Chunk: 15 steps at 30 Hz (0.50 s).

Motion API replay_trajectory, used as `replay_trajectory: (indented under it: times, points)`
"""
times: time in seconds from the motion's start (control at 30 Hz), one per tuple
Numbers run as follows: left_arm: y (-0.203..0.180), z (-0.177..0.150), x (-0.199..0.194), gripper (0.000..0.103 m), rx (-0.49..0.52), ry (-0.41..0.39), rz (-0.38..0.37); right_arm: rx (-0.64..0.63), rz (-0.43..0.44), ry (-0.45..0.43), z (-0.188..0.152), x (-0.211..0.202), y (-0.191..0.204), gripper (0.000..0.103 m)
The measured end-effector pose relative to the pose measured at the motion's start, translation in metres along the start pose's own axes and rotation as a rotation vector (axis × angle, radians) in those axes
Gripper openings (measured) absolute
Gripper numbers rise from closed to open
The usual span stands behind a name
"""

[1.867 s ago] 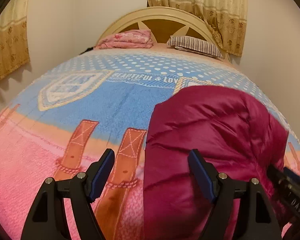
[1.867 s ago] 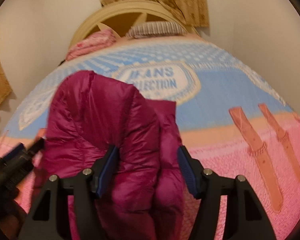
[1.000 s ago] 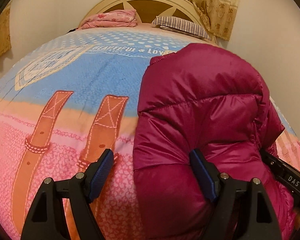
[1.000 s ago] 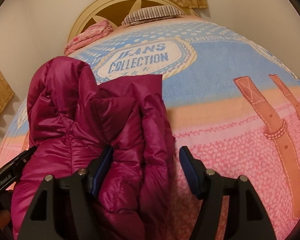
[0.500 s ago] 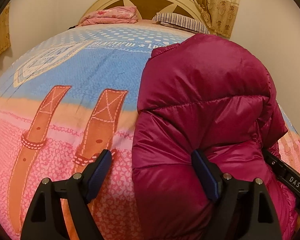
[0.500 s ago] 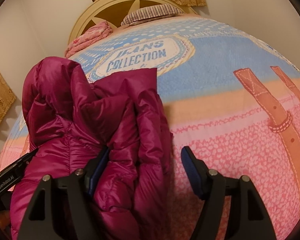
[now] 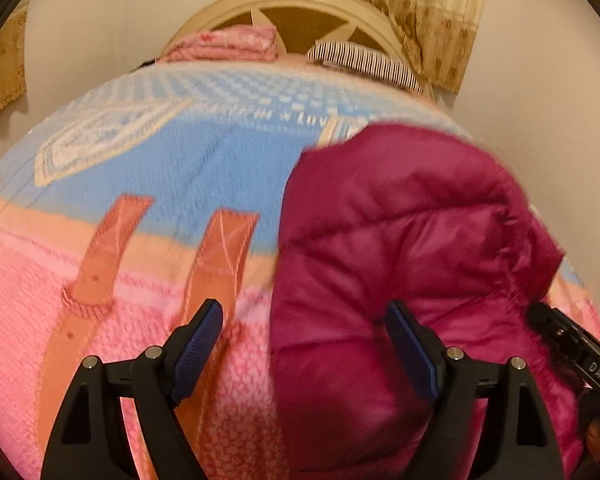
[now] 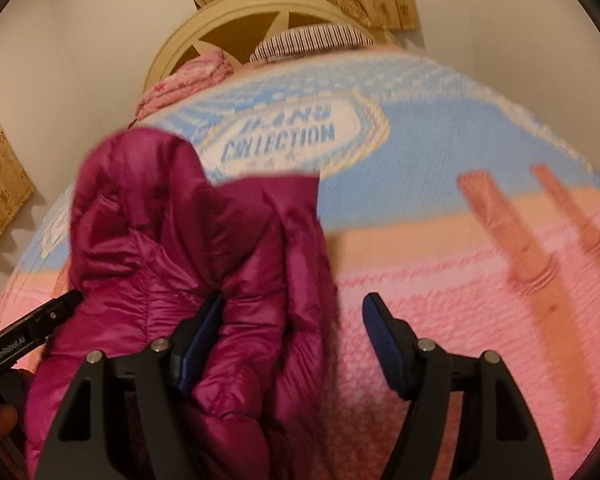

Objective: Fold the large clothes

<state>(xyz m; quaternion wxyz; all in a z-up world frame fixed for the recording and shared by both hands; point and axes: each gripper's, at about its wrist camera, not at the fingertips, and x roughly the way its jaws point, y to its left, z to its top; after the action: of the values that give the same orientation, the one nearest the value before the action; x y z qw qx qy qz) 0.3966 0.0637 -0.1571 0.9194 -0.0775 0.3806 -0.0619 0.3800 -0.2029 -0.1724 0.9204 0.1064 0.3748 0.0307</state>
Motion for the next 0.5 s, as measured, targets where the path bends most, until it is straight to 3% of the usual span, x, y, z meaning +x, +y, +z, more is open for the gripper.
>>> replay_trajectory:
  times: [0.1, 0.27, 0.3, 0.37, 0.5]
  points:
    - [-0.006, 0.017, -0.011, 0.084, 0.004, -0.047, -0.014, -0.048, -0.046, -0.075, 0.018, -0.023, 0.014, 0.074]
    - [-0.031, 0.041, 0.005, 0.084, 0.08, -0.089, -0.017, -0.131, -0.022, -0.155, 0.043, -0.034, 0.047, 0.073]
    - [-0.036, 0.042, 0.013, 0.084, 0.097, -0.077, -0.002, -0.14, 0.02, -0.15, 0.046, -0.03, 0.05, 0.07]
    - [-0.038, 0.041, 0.025, 0.084, 0.108, -0.045, 0.012, -0.114, 0.097, -0.08, 0.049, -0.008, 0.052, 0.052]
    - [-0.041, 0.034, 0.034, 0.084, 0.11, -0.017, -0.011, -0.072, 0.031, -0.015, 0.042, 0.025, 0.036, 0.052]
